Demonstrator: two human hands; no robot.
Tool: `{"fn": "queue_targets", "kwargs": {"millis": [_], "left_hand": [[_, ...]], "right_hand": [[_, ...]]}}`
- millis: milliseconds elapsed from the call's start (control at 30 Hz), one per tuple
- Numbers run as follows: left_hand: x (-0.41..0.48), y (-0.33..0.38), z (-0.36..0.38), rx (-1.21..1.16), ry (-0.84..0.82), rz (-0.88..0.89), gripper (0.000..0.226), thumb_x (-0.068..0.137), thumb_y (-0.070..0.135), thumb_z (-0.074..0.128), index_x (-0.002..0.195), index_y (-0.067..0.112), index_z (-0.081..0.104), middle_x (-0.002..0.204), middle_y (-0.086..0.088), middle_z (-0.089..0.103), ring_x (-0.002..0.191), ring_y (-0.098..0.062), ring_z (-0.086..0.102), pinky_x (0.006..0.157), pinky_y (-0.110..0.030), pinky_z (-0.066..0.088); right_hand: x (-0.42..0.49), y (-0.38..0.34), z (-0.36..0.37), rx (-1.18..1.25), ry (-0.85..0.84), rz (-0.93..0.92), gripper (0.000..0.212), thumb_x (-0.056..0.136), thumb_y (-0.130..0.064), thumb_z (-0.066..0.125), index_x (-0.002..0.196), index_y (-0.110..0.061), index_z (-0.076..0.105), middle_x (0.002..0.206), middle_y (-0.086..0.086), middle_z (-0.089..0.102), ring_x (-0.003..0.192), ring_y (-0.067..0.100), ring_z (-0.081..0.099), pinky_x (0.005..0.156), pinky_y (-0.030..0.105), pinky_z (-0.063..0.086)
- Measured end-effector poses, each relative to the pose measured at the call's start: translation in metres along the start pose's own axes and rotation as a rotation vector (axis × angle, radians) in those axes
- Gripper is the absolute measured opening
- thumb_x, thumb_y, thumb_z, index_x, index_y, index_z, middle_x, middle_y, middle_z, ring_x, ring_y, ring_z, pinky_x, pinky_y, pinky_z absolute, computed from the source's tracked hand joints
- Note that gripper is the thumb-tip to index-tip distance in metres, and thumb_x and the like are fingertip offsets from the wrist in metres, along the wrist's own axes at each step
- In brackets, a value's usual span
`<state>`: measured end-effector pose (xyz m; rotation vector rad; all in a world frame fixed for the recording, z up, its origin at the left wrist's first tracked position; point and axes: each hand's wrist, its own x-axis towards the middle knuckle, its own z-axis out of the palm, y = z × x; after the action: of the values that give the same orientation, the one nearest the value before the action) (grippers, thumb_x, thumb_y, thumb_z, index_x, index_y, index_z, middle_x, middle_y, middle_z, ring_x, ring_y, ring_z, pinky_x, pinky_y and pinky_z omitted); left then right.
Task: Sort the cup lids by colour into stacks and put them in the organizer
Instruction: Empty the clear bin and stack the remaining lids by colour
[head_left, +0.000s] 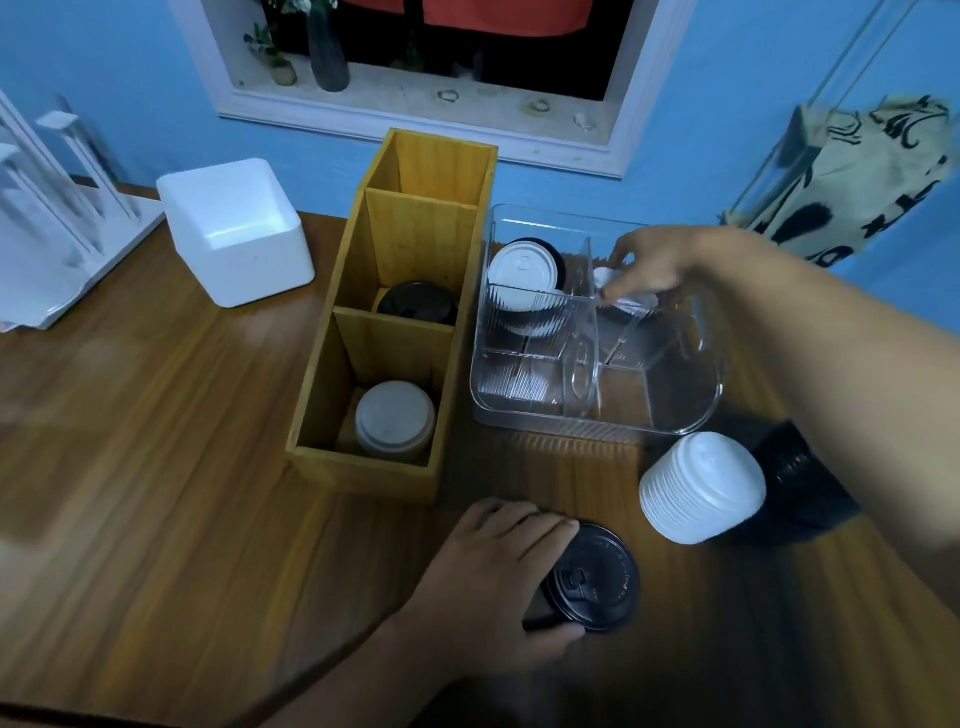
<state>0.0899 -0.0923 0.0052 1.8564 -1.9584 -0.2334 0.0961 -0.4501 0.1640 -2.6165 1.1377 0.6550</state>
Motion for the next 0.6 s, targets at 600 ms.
{"fn": "queue_targets", "kwargs": {"millis": [600], "left_hand": [[-0.003, 0.003, -0.003, 0.008, 0.125, 0.004, 0.08, 0.083, 0.074, 0.061, 0.14, 0.019, 0.056, 0.136, 0.003, 0.061, 0.129, -0.016, 0.051, 0.116, -0.043, 0.034]], "right_hand": [[-0.276, 0.025, 0.194, 0.152, 0.299, -0.16, 0.077, 0.073, -0.067, 0.071, 0.139, -0.041, 0.042, 0.138, -0.02, 0.049, 0.123, 0.016, 0.053, 0.098, 0.033, 0.047]]}}
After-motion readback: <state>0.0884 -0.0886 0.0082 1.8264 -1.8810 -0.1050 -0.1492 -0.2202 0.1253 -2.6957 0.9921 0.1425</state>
